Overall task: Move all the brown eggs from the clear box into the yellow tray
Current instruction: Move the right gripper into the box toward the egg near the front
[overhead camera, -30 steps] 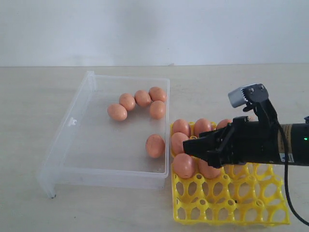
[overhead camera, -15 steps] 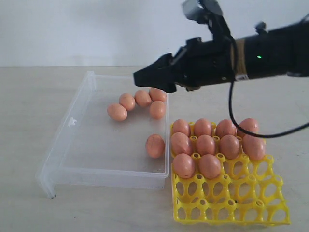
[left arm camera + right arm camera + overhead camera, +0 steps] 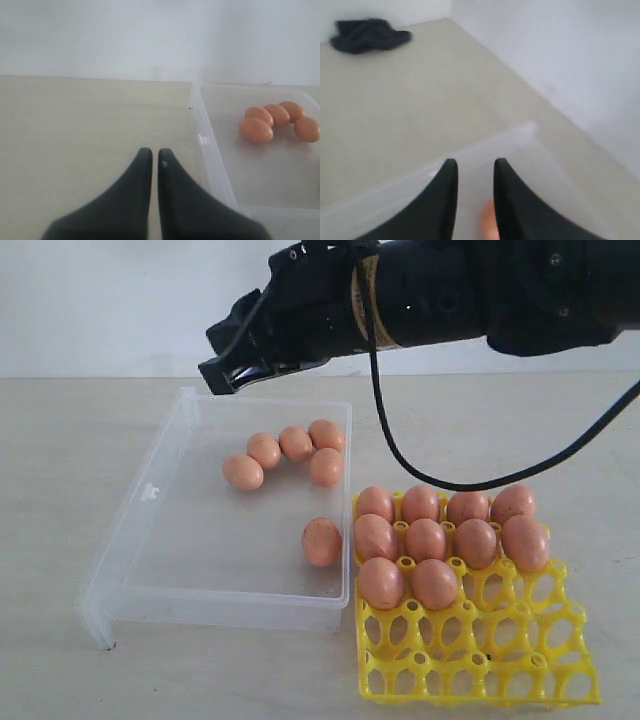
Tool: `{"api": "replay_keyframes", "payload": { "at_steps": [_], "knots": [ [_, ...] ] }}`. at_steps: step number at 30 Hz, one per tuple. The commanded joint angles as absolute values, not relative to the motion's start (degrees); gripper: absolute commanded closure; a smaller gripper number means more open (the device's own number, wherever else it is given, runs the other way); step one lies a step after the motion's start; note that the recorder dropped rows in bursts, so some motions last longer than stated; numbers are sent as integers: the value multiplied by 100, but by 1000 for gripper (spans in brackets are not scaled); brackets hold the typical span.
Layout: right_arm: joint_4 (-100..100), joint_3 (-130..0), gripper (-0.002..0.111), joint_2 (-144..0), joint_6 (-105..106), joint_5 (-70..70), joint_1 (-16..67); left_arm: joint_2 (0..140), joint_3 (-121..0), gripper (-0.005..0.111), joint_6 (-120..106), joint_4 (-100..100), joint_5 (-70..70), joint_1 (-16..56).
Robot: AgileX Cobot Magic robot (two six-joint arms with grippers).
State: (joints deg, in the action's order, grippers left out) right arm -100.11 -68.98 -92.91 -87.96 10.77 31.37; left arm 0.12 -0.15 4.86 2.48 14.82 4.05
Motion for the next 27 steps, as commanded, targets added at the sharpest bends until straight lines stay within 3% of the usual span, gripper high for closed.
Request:
{"api": "replay_keyframes", "payload": {
  "at_steps": [1,3,5,10,13,18,21,27],
  "knots": [
    [-9903,-6939,89,-9211,-7213,-1898,3607,0,0,103,473,234,1435,385],
    [-8875,-7021,95,-9211,-5790,-2992,3714,0,0,103,473,234,1435,385],
    [-6913,-7319,109,-9260,-3954,-3818,3637,0,0,103,473,234,1435,385],
    [-1878,-8548,108,-9634,-42,-5180,2777,0,0,103,473,234,1435,385],
    [364,-9299,108,-10131,1104,-6276,2376,0,0,103,473,234,1435,385],
    [1073,-9924,108,-10932,1622,-6946,2421,0,0,103,473,234,1435,385],
    [1065,-9944,98,-11300,1607,-6996,2450,0,0,103,473,234,1435,385],
    [1091,-9944,54,-11777,1514,-6996,2450,0,0,103,473,234,1435,385]
  ]
}}
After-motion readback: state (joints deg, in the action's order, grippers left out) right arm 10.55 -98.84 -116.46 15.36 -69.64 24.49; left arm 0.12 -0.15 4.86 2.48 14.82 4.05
